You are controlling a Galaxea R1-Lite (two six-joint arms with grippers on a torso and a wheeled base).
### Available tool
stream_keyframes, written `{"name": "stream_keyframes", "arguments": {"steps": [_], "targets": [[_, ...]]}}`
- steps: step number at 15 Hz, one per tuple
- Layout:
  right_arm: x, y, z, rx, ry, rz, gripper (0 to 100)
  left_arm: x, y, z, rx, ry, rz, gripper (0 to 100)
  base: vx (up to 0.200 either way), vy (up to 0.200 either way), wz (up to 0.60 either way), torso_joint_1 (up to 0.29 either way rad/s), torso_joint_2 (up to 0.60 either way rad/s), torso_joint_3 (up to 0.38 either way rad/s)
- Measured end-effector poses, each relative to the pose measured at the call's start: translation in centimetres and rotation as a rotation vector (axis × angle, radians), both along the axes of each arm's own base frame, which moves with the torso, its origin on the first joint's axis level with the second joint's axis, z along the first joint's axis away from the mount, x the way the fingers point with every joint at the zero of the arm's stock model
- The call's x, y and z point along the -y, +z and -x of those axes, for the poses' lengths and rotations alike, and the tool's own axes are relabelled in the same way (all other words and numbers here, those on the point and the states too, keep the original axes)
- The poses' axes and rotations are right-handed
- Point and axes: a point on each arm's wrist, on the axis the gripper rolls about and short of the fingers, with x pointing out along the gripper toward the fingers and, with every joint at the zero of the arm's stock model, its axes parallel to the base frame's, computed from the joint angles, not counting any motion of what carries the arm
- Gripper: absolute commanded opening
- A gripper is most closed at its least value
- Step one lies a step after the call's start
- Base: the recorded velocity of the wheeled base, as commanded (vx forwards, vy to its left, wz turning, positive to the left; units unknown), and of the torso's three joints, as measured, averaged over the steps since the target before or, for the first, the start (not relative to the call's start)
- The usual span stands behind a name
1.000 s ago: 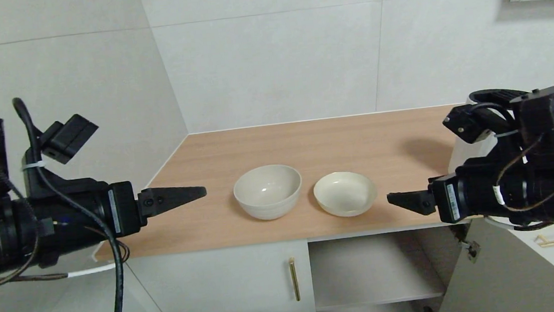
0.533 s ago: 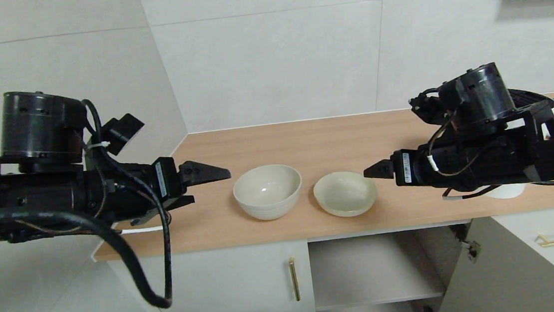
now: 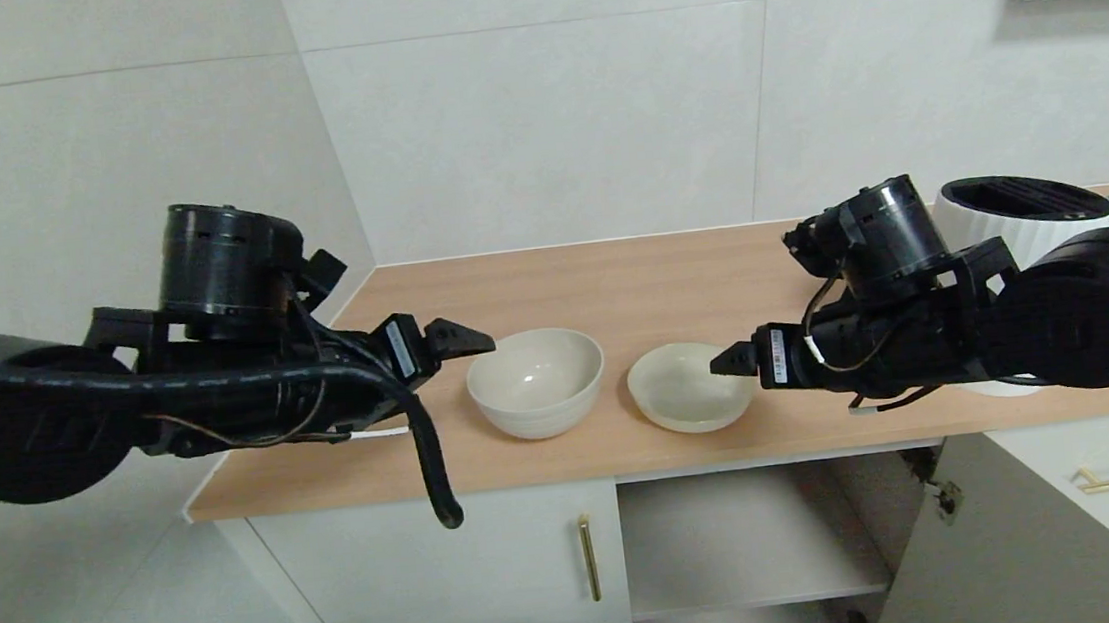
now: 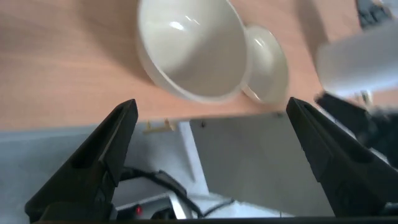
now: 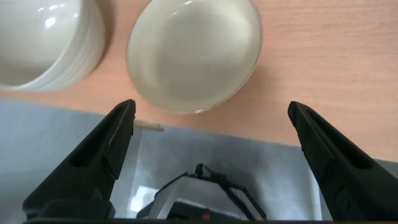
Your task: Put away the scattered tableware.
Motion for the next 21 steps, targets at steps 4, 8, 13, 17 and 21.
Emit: {"name": "stream_keyframes", "arguments": {"steps": [4,8,13,17,21], "targets": [[-0.1,-0.5,-0.2,-0.010,-0.001,0.007,100,1.0,-2.9,-2.2,-0.068,0.058,-0.054,100,0.000,0.000,0.00,0.000,0.00,0.000],[-0.1,-0.6,-0.2,-0.012,-0.001,0.008,100,1.5,-4.5,-3.3,-0.111,0.066,-0.062,100,0.000,0.000,0.00,0.000,0.00,0.000],[-0.1,-0.6,-0.2,-0.012,-0.001,0.008,100,1.7,-5.8,-4.0,-0.142,0.066,-0.074,100,0.000,0.000,0.00,0.000,0.00,0.000],[-0.1,-0.6,-0.2,-0.012,-0.001,0.008,100,1.7,-5.8,-4.1,-0.148,0.075,-0.063,0,0.000,0.000,0.00,0.000,0.00,0.000],[-0.1,-0.5,-0.2,-0.009,0.000,0.006,100,1.8,-5.5,-4.1,-0.139,0.076,-0.055,0,0.000,0.000,0.00,0.000,0.00,0.000]]}}
